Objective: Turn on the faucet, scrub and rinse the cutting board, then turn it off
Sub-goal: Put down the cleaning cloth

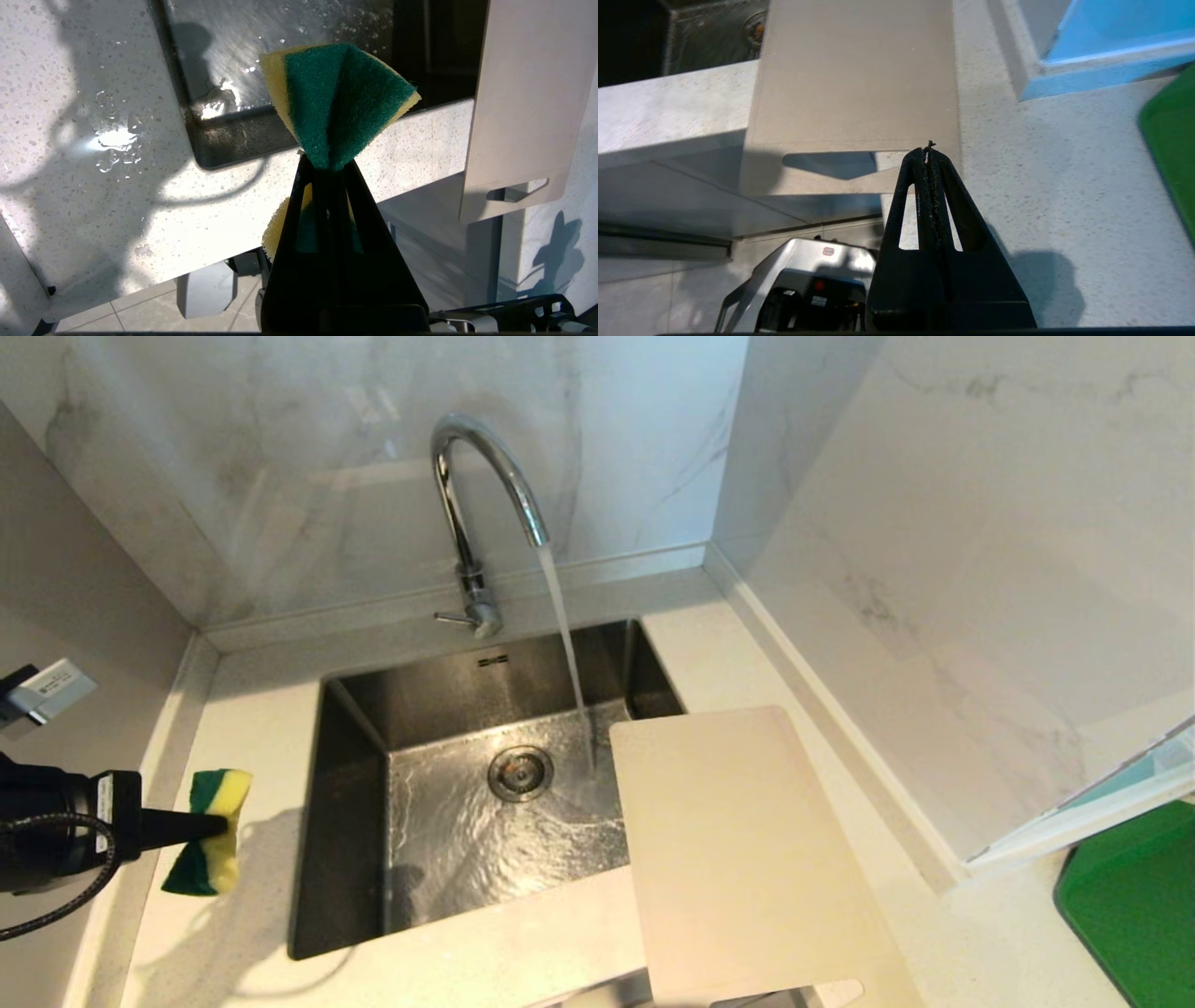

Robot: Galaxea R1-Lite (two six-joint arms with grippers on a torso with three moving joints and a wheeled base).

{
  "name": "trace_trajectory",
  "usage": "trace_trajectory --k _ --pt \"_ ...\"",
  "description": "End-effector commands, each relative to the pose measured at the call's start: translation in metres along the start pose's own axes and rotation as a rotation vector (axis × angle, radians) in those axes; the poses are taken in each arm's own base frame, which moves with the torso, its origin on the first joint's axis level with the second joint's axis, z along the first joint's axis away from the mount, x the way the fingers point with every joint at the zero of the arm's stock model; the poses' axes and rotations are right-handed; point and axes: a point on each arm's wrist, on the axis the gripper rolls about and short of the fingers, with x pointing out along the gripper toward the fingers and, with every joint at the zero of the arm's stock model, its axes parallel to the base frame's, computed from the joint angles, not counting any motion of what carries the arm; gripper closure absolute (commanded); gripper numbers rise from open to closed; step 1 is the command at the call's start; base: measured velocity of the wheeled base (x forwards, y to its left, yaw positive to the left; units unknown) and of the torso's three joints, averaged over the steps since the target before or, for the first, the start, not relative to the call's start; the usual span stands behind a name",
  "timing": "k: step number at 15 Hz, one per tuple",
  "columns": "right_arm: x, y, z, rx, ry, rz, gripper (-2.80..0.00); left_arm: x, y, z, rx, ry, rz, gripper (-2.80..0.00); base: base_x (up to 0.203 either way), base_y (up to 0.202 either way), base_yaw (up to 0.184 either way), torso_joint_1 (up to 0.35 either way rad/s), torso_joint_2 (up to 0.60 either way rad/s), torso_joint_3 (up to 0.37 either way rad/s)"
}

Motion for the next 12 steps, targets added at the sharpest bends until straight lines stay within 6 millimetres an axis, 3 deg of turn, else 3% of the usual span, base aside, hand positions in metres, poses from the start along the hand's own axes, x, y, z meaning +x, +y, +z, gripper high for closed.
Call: trace_trajectory --k 1,3,8,12 --pt "0.001 0.0 -0.004 -0.002 0.022 0.09 0.0 0.001 0.0 -0.001 -0.003 0.008 0.002 0.0 0.0 0.0 0.0 0.0 0.0 0.0" --pt "0.001 0.0 -0.008 -0.019 0.021 0.116 0.0 0.001 0.0 -0.001 -0.001 0.008 0.002 0.0 0.0 0.0 0.0 0.0 0.0 0.0" --pt "0.004 -0.008 -0.019 -0.064 0.017 -0.236 0.0 0.001 0.001 -0.002 0.001 0.008 0.006 0.0 0.0 0.0 0.0 0.0 0.0 0.0" --pt "0.004 -0.008 -0.029 -0.066 0.121 -0.206 0.0 0.001 0.0 -0.002 0.004 -0.004 -0.001 0.0 0.0 0.0 0.0 0.0 0.0 0.0"
